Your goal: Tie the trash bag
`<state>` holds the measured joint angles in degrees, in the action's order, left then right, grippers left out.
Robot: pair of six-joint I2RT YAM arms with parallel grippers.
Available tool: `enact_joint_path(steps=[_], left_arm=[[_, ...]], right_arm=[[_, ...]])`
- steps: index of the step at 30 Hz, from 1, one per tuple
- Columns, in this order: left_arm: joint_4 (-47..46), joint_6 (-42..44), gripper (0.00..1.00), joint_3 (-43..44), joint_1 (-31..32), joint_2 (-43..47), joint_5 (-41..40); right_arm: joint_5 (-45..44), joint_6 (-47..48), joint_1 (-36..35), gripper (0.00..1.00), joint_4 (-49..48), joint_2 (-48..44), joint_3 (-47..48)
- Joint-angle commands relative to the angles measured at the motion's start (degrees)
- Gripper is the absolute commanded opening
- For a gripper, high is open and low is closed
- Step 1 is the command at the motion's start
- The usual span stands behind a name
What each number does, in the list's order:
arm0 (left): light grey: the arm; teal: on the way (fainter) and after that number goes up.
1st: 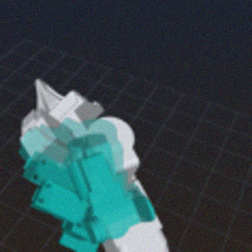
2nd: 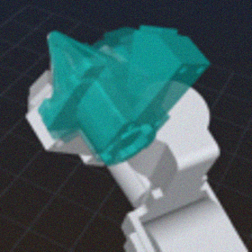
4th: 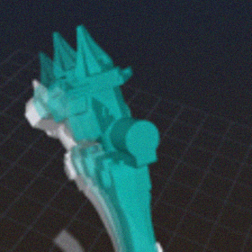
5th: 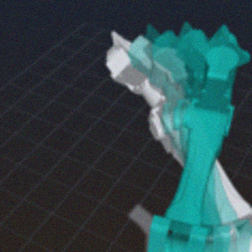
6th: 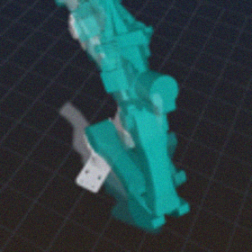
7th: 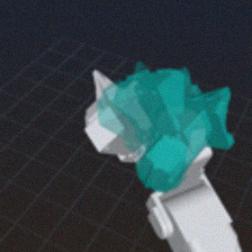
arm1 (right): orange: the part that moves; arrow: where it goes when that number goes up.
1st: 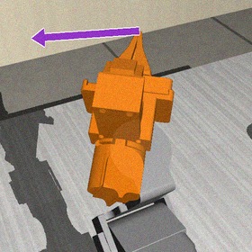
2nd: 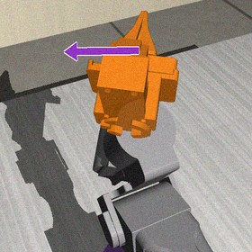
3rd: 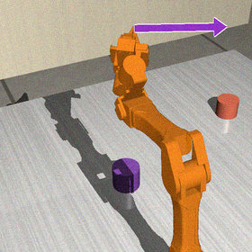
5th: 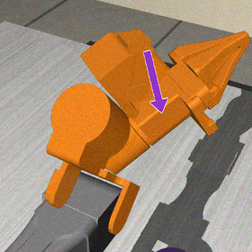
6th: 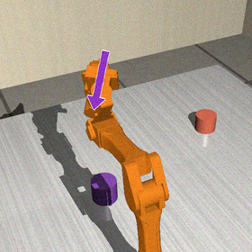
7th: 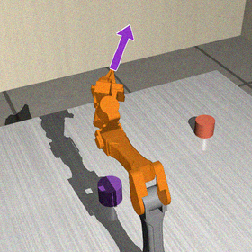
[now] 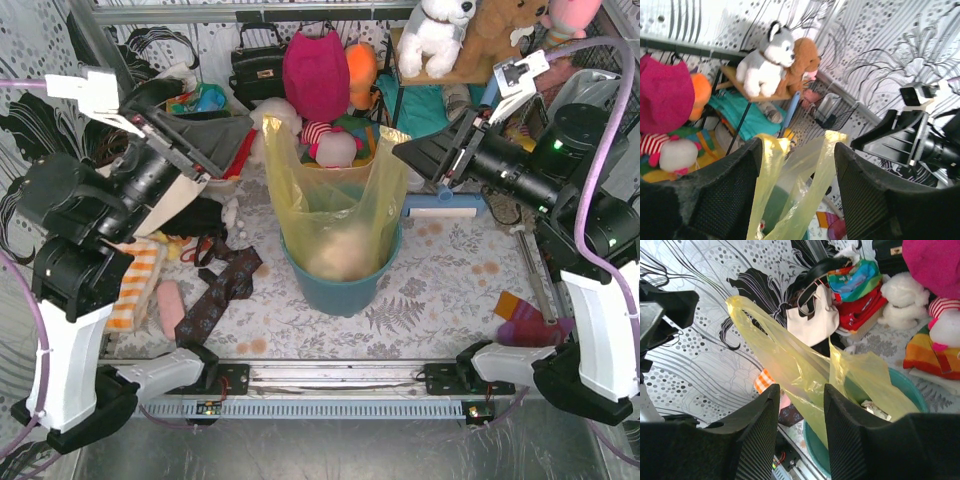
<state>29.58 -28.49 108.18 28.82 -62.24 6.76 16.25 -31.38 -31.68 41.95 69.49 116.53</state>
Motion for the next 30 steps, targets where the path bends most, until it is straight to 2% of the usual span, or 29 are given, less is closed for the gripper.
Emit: enact_joint_path(steps=[1, 5, 11, 14, 18, 26, 30], left_arm=[[-3.8, 2.8, 0.68, 2.6, -0.2, 0.3, 6.4], [-8.6, 0.8, 0.65, -1.4, -0.2, 1.1, 13.6], [-20.2, -3.9, 0.62, -10.4, -0.2, 3.4, 25.0], [-24.1, -7.0, 0.61, -13.5, -0.2, 3.7, 28.3], [-29.8, -11.2, 0.61, -18.2, -0.2, 3.6, 32.1], [-37.8, -16.0, 0.62, -20.9, 0.5, 1.0, 35.1], [-35.8, -13.2, 0.62, -19.3, 2.7, -0.6, 34.0]], right_arm=[[1.6, 2.6, 0.1, 0.42, -1.0, 1.3, 5.0], [2.2, 4.8, 0.1, 0.48, 0.5, 3.2, 8.6], [-0.8, 9.7, 0.1, 0.52, 8.4, 8.7, 19.5], [-2.1, 11.2, 0.1, 0.54, 10.5, 10.2, 20.3], [-5.4, 13.0, 0.1, 0.54, 11.1, 9.3, 16.8], [-4.4, 13.3, 0.1, 0.38, 7.4, 6.7, 9.0], [-2.3, 12.9, 0.1, 0.14, 4.6, 5.2, 5.8]])
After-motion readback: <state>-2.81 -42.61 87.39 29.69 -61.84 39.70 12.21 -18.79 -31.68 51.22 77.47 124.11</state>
